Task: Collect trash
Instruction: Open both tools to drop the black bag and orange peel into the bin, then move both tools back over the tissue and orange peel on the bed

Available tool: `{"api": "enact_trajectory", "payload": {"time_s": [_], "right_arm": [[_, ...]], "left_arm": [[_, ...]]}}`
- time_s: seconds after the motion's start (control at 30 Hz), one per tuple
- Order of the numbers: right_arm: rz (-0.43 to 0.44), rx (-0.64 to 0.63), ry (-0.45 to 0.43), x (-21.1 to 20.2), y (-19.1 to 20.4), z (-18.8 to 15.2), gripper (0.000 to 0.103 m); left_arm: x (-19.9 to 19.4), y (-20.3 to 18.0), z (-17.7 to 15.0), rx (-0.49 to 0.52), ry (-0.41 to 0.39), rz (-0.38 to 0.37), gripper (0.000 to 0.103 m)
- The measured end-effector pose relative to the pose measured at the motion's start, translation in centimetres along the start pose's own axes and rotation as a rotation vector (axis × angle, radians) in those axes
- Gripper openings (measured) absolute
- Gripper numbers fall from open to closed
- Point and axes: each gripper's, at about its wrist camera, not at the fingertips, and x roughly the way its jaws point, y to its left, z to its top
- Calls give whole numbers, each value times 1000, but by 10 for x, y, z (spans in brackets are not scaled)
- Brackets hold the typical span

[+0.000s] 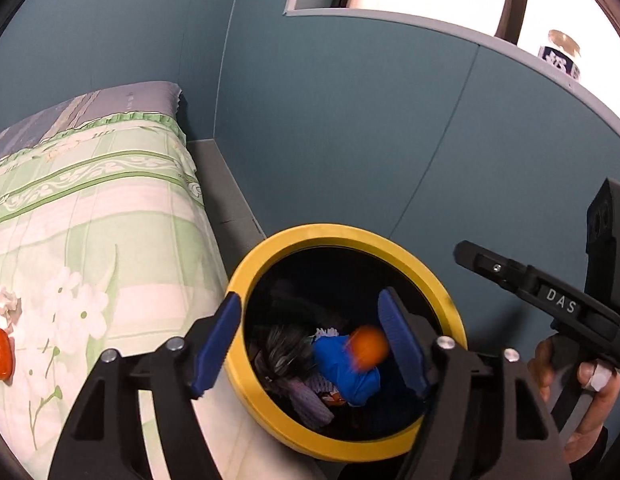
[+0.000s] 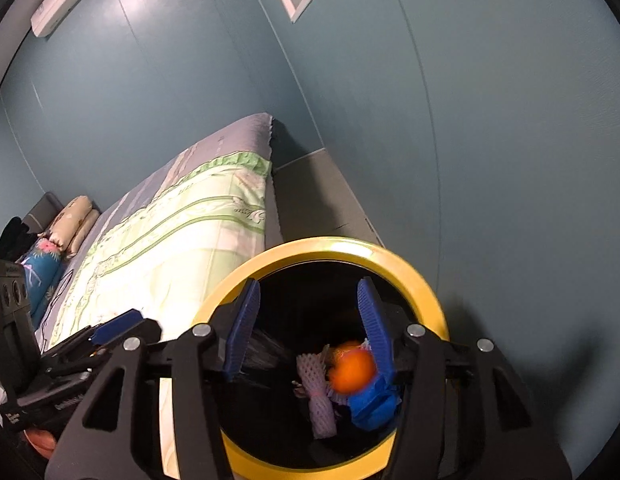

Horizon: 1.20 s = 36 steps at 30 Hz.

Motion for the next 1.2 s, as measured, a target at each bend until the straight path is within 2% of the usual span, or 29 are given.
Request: {"api": "enact_trajectory", "payload": {"time_s": [0.23, 0.4, 0.43, 0.6, 0.87, 1.07, 1.2], "right_arm": [[30, 14, -20, -11, 3, -3, 54], [95, -46, -26, -17, 35, -4, 57], [112, -56, -22, -17, 42, -4, 57], [201, -124, 26, -1, 89, -10, 58], [327, -249, 116, 30, 181, -28, 59], [387, -324, 182, 58, 238, -47, 59], [419, -371, 240, 79, 275, -68, 59]], "left_arm": [[-13, 39, 9, -61, -34, 65, 80], [-30, 76, 13, -82, -60, 125, 80], [-35, 88, 12, -86, -74, 155, 80], [-52, 143, 5, -175, -84, 218, 80], [-87, 221, -9, -238, -117, 321, 80], [-115, 283, -23, -199, -141, 359, 82], [-120, 326, -30, -165, -130, 444, 84]]}}
